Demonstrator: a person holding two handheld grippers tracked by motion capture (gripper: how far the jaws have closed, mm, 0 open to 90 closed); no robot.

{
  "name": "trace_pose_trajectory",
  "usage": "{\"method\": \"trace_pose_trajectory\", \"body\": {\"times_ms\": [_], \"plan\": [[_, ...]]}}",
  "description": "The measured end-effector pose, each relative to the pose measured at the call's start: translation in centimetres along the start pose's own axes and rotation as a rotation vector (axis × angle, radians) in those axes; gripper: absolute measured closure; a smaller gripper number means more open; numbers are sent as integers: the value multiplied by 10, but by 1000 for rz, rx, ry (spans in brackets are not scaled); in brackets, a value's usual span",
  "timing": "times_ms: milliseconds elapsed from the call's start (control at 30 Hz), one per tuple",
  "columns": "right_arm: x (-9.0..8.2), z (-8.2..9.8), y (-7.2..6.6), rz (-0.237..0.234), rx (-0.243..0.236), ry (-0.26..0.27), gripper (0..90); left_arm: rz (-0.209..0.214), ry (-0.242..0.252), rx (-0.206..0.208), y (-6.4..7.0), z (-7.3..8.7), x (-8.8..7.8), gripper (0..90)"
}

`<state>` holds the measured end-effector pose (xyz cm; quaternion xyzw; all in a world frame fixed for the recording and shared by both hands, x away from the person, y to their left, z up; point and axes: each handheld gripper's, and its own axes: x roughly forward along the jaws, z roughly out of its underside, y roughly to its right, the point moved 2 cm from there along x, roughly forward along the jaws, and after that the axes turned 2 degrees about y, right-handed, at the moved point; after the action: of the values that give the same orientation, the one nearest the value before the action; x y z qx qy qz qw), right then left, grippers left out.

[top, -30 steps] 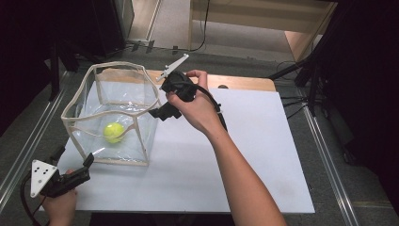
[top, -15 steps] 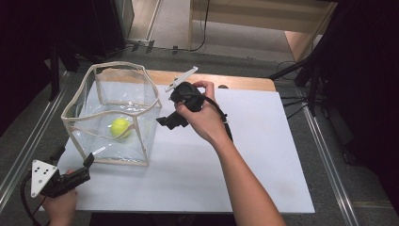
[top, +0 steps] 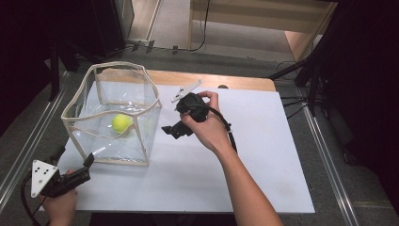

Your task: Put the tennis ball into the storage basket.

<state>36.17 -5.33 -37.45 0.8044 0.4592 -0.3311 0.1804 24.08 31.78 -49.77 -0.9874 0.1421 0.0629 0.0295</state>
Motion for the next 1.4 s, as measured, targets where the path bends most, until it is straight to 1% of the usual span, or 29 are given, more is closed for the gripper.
{"method": "trace_pose_trajectory", "body": {"times_ms": [267,567,600,700,767,967,1000,1100,1333,1367,1400], "plan": [[-1,18,-1,13,5,12,0,2,2,1,0,0,0,68],[-4,47,0,22,31,32,0,-1,-2,4,0,0,0,68],[-5,51,0,26,40,31,0,-1,-3,5,0,0,0,68],[-7,60,1,27,45,44,0,-1,1,4,1,0,0,68],[-8,68,1,30,60,46,0,-1,2,5,1,0,0,68],[-12,86,2,41,81,62,0,-2,1,7,1,0,0,68],[-12,89,3,46,78,69,0,-2,1,7,1,0,0,68],[-15,99,3,56,94,80,0,-2,1,8,1,0,0,68],[-20,121,6,70,110,100,0,-2,-2,12,1,0,0,68],[-21,124,5,71,126,98,0,-2,-2,12,1,0,0,68],[-21,128,6,72,128,101,0,-2,-1,12,1,0,0,68]]}}
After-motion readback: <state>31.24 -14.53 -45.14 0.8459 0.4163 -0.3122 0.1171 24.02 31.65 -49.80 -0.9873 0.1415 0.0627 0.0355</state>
